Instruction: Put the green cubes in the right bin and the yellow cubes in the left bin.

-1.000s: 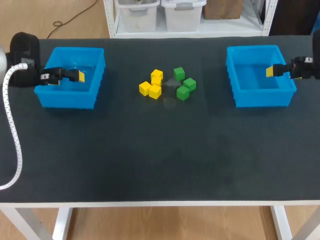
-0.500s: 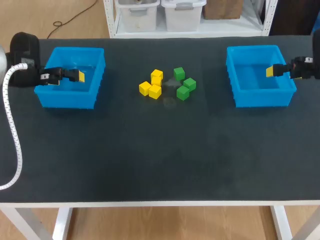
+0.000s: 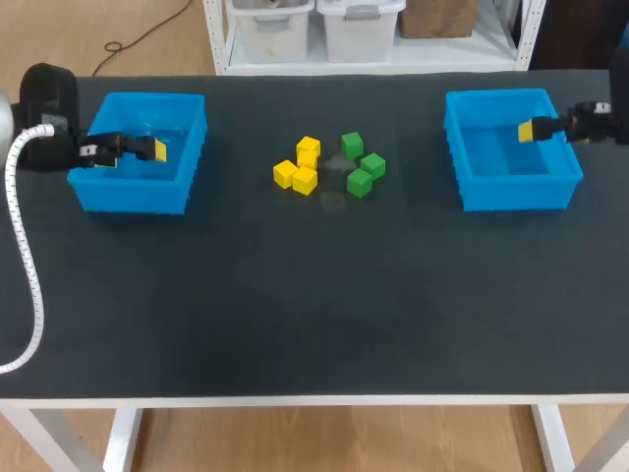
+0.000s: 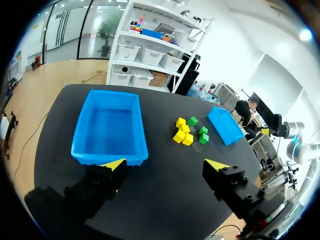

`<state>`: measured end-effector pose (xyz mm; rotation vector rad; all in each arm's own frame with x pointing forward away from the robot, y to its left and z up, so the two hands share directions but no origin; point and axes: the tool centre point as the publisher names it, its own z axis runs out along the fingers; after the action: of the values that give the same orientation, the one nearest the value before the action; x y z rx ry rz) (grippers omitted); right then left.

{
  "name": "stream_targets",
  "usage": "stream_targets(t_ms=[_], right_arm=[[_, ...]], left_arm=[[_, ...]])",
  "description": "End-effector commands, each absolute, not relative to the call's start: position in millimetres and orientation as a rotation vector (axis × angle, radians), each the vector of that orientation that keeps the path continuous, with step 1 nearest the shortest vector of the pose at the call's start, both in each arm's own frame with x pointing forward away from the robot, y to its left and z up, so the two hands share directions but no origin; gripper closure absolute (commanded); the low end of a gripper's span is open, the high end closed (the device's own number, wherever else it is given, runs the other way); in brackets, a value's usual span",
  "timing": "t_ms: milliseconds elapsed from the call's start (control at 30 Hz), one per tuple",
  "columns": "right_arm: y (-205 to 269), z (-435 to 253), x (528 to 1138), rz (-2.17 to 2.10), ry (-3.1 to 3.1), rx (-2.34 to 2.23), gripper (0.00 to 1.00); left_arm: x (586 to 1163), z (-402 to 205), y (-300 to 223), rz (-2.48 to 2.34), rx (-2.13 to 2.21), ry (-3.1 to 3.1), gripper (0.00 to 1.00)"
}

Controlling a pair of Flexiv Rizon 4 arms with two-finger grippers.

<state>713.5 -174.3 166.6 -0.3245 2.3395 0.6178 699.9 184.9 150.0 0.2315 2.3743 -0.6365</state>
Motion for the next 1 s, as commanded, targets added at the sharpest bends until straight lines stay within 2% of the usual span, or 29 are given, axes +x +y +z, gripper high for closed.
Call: stream_targets(t_ms=[33,233,533,1000], right_arm=[[-162.4,172.6,728.5,0.57,2.367,-0.359,0.0],[-138.7,174.0,744.7,0.505,2.384,-0.482,0.0],[-99.6,171.4,758.2,0.622,2.311,-0.614,0.0],[-40.8,143.0,801.8,0.545,2.362,-0.902,0.0]], left_arm=[[699.9,150.0,185.0,-0.636,0.231,2.374,0.0],[699.9,150.0,185.0,-0.636,0.231,2.374,0.0],[699.9,150.0,185.0,-0.636,0.231,2.374,0.0],[699.9,150.0,185.0,-0.636,0.231,2.374,0.0]])
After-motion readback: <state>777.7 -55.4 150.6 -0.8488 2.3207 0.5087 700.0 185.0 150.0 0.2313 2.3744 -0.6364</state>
